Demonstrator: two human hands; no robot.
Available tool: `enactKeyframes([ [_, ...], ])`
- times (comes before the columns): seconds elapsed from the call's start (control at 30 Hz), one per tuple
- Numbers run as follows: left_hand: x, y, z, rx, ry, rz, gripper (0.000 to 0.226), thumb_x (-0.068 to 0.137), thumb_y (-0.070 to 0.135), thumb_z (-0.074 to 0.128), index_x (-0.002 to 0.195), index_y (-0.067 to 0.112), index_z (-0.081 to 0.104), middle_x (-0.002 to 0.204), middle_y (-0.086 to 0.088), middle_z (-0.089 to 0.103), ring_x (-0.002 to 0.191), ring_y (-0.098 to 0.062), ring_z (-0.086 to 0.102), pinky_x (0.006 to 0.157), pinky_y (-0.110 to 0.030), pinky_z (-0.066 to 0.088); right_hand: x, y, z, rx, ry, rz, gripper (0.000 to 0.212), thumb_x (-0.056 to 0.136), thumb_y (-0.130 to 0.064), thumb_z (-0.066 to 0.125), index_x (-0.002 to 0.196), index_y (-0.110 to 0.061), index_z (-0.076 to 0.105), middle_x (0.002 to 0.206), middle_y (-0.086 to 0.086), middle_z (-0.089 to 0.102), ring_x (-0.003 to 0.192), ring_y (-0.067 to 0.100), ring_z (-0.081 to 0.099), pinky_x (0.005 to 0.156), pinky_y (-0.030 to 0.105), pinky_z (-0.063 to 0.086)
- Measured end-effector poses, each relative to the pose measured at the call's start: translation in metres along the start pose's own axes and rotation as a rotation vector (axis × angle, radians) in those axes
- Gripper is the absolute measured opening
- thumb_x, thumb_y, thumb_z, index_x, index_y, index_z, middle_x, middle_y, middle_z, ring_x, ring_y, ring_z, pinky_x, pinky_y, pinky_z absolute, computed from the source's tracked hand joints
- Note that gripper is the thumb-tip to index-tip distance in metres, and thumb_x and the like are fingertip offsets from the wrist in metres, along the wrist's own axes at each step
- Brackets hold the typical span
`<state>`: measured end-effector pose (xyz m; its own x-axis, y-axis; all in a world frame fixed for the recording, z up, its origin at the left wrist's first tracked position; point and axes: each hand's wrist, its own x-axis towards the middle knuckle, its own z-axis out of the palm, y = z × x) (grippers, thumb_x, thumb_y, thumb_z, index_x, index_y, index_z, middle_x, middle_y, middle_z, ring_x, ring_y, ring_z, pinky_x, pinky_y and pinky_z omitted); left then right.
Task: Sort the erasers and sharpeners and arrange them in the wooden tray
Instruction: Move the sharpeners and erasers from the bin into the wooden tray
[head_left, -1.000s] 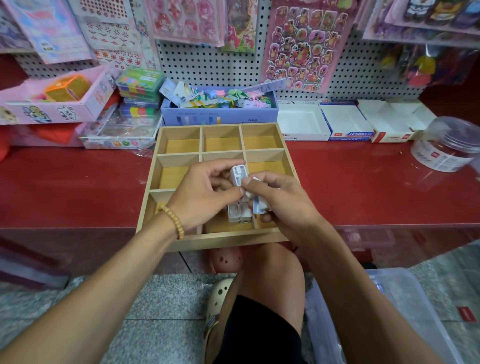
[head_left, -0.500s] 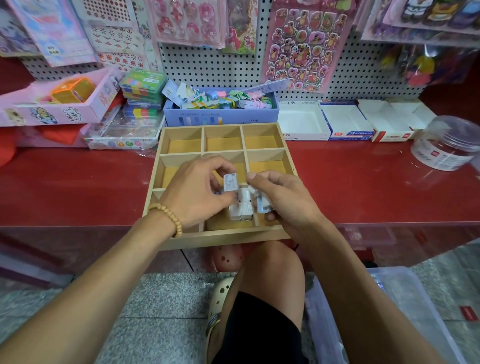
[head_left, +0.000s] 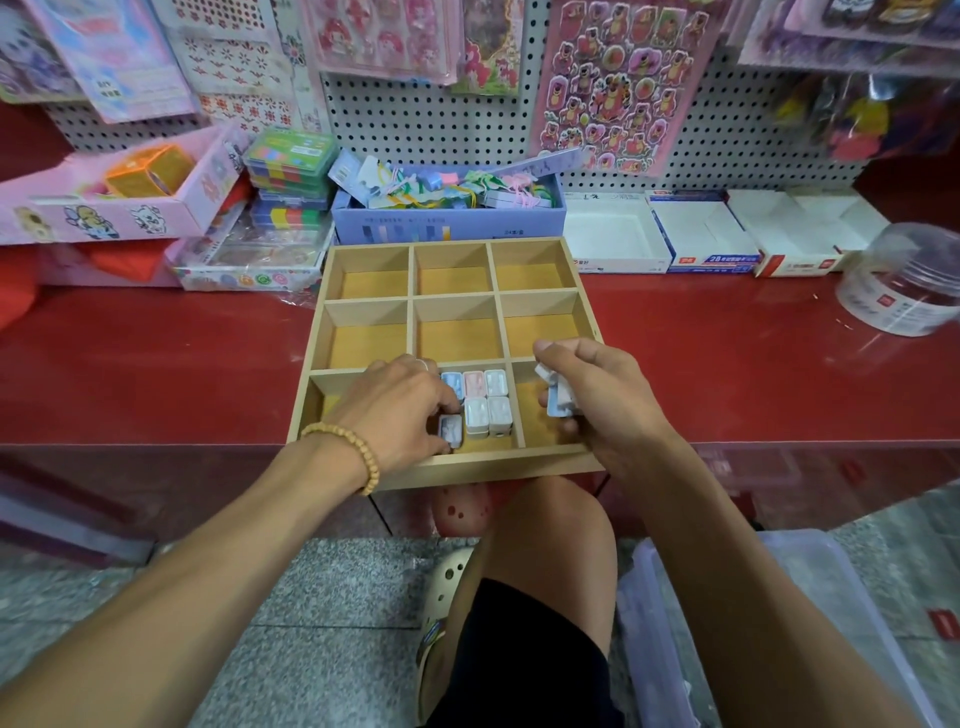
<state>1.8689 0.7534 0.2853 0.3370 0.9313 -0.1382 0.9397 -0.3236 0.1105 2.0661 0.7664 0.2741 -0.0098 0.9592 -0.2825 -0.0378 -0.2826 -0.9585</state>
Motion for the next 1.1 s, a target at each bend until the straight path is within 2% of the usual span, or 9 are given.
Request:
enactKeyframes([
  [0.13, 0.001, -0.005, 0.0, -0.005, 0.008, 0.003, 0.048, 0.079, 0.049, 0.073, 0.122, 0.029, 0.065, 0.088, 0.013, 0.046, 0.101, -0.011, 0.049, 0.097, -0.031, 0.041, 0.003, 0.003, -0.003, 0.0, -0.01, 0.0, 0.02, 0.09, -0.031, 0.072, 0.081, -0.015, 0.065, 0.068, -0.001, 0.059, 0.068, 0.021, 0.054, 0.043, 0.026, 0.035],
  [0.27, 0.002, -0.008, 0.0, -0.003, 0.007, 0.01, 0.041, 0.081, 0.052, 0.07, 0.116, 0.03, 0.068, 0.08, 0.015, 0.039, 0.092, -0.01, 0.041, 0.094, -0.029, 0.04, 0.006, 0.005, -0.004, 0.007, -0.014, -0.003, 0.021, 0.091, -0.031, 0.072, 0.082, -0.014, 0.064, 0.071, 0.002, 0.059, 0.069, 0.024, 0.053, 0.043, 0.026, 0.034],
  [0.53, 0.007, -0.005, 0.004, -0.01, 0.047, 0.037, 0.036, 0.084, 0.05, 0.066, 0.114, 0.031, 0.069, 0.094, 0.011, 0.051, 0.101, -0.011, 0.047, 0.095, -0.032, 0.039, 0.007, 0.005, -0.003, -0.035, -0.056, 0.006, 0.024, 0.091, -0.034, 0.071, 0.077, -0.016, 0.063, 0.062, -0.001, 0.056, 0.059, 0.017, 0.049, 0.044, 0.027, 0.034],
  [0.6, 0.005, -0.005, 0.003, -0.129, 0.131, 0.021, 0.037, 0.081, 0.051, 0.07, 0.11, 0.028, 0.07, 0.093, 0.012, 0.057, 0.097, -0.01, 0.051, 0.093, -0.032, 0.042, 0.008, 0.004, -0.002, -0.057, -0.091, 0.008, 0.025, 0.091, -0.036, 0.071, 0.079, -0.014, 0.065, 0.064, 0.003, 0.055, 0.055, 0.015, 0.045, 0.044, 0.026, 0.033],
  [0.7, 0.004, 0.003, -0.003, -0.513, 0.312, -0.007, 0.033, 0.074, 0.036, 0.081, 0.103, 0.029, 0.068, 0.084, 0.014, 0.062, 0.082, -0.005, 0.058, 0.082, -0.028, 0.051, 0.008, 0.003, 0.0, -0.091, -0.134, 0.015, 0.028, 0.088, -0.041, 0.073, 0.079, -0.016, 0.068, 0.066, 0.004, 0.054, 0.054, 0.017, 0.041, 0.043, 0.024, 0.032],
  [0.8, 0.011, 0.015, -0.009, -0.808, 0.312, 0.043, 0.049, 0.068, 0.023, 0.087, 0.109, 0.033, 0.062, 0.085, 0.008, 0.064, 0.076, -0.009, 0.061, 0.076, -0.025, 0.053, 0.006, 0.001, 0.002, -0.098, -0.196, 0.009, 0.029, 0.088, -0.044, 0.072, 0.075, -0.018, 0.07, 0.067, 0.007, 0.052, 0.053, 0.017, 0.038, 0.044, 0.025, 0.029],
  [0.87, 0.017, 0.021, -0.011, -0.811, 0.295, 0.107, 0.048, 0.066, 0.018, 0.088, 0.106, 0.033, 0.065, 0.087, 0.005, 0.064, 0.074, -0.013, 0.059, 0.071, -0.028, 0.053, 0.004, 0.0, 0.003, -0.092, -0.243, 0.001, 0.03, 0.089, -0.043, 0.071, 0.078, -0.016, 0.07, 0.068, 0.01, 0.053, 0.051, 0.016, 0.037, 0.044, 0.024, 0.027],
  [1.03, 0.023, 0.02, -0.007, -0.764, 0.285, 0.149, 0.03, 0.071, 0.019, 0.085, 0.094, 0.026, 0.067, 0.085, 0.007, 0.066, 0.074, -0.009, 0.058, 0.066, -0.027, 0.05, 0.001, -0.003, 0.003, -0.083, -0.292, 0.029, 0.024, 0.087, -0.039, 0.071, 0.082, -0.015, 0.072, 0.064, 0.003, 0.056, 0.051, 0.013, 0.038, 0.042, 0.023, 0.025],
  [1.1, 0.023, 0.019, -0.008, -0.812, 0.283, 0.134, 0.028, 0.074, 0.019, 0.083, 0.095, 0.024, 0.066, 0.083, 0.007, 0.064, 0.072, -0.005, 0.056, 0.06, -0.019, 0.046, 0.0, -0.004, 0.001, -0.022, -0.308, 0.063, 0.029, 0.088, -0.038, 0.069, 0.09, -0.008, 0.069, 0.067, 0.005, 0.053, 0.051, 0.011, 0.039, 0.041, 0.022, 0.023],
])
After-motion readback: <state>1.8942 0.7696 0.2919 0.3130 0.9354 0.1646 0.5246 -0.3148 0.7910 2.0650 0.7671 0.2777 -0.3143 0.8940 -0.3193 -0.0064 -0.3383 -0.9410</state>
